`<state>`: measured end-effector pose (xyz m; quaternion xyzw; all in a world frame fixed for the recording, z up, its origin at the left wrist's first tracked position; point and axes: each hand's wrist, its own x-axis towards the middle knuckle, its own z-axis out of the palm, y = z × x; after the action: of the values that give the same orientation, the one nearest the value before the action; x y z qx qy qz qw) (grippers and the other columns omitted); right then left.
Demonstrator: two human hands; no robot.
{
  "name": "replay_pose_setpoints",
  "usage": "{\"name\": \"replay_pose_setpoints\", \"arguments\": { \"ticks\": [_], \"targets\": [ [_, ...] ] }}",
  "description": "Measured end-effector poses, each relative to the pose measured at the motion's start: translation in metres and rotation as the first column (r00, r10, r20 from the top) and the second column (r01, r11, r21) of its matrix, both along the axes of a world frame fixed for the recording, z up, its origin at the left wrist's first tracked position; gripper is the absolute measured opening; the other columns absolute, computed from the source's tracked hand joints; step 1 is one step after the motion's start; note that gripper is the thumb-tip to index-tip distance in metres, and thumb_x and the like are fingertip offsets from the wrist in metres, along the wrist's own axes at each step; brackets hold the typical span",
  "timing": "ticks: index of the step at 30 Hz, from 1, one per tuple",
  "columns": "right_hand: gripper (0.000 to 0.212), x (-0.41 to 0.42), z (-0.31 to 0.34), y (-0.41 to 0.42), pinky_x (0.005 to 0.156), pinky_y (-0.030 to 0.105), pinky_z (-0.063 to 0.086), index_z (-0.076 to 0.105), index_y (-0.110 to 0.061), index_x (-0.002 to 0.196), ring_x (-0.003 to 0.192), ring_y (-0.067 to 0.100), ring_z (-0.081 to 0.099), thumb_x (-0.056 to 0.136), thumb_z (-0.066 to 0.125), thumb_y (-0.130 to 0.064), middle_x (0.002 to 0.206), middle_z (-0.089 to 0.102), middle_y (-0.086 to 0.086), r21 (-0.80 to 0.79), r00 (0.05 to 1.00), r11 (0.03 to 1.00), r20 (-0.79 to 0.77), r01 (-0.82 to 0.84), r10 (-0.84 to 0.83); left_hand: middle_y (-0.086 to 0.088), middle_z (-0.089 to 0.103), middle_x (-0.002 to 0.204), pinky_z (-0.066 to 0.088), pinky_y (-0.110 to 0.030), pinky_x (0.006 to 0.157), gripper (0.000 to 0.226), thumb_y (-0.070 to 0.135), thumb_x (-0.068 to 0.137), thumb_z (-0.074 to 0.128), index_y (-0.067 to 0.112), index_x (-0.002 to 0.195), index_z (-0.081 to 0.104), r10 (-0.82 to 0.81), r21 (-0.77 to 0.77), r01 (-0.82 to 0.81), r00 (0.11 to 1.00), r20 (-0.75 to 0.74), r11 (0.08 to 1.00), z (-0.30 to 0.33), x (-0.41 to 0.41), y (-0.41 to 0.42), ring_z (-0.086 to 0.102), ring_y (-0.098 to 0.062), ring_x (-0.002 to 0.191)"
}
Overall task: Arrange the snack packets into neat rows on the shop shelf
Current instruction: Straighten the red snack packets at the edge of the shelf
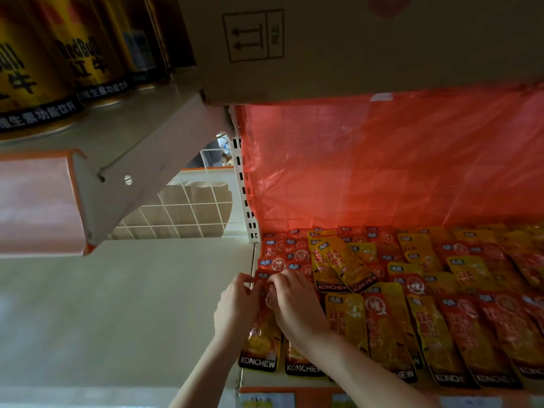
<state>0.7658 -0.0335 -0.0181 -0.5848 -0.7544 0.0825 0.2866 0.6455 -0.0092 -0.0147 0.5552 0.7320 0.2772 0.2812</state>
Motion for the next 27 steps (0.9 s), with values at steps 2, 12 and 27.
{"name": "replay_pose_setpoints", "arguments": {
  "ticks": [2,12,27],
  "targets": [
    [0.035,0.007,0.004,-0.002,0.090,0.037,0.047,0.058,-0.012,0.109,0.103,0.023,0.052,0.077,0.059,0.001,0.105,0.057,0.002,-0.001,0.998,1.000,0.062,-0.008,0.008,0.009,0.066,0.086,0.053,-0.037,0.073,0.020,0.048,0.089,0.051,0.030,0.096,0.057,0.004,0.011,-0.003,0.999,-0.038,1.000,0.000,0.003,0.001,0.063,-0.015,0.078],
    [0.042,0.042,0.012,-0.015,0.098,0.032,0.041,0.050,-0.012,0.127,0.111,0.021,0.048,0.086,0.063,-0.010,0.118,0.054,0.001,-0.066,0.965,0.996,0.252,-0.064,0.078,0.003,0.066,0.086,0.053,-0.037,0.070,0.012,0.031,0.090,0.054,0.021,0.087,0.059,0.099,0.051,-0.101,0.994,0.043,0.994,0.002,0.010,0.013,0.061,-0.017,0.075],
    [0.043,0.055,0.023,-0.002,0.097,0.029,0.042,0.054,-0.019,0.126,0.112,0.017,0.050,0.087,0.059,-0.001,0.121,0.056,-0.003,-0.201,0.993,0.973,-0.003,-0.116,0.118,0.010,0.051,0.092,0.048,-0.029,0.066,0.019,0.043,0.083,0.063,0.034,0.100,0.058,-0.170,0.069,0.179,0.979,-0.117,0.981,-0.003,-0.010,-0.016,0.055,-0.008,0.077]
  ]
}}
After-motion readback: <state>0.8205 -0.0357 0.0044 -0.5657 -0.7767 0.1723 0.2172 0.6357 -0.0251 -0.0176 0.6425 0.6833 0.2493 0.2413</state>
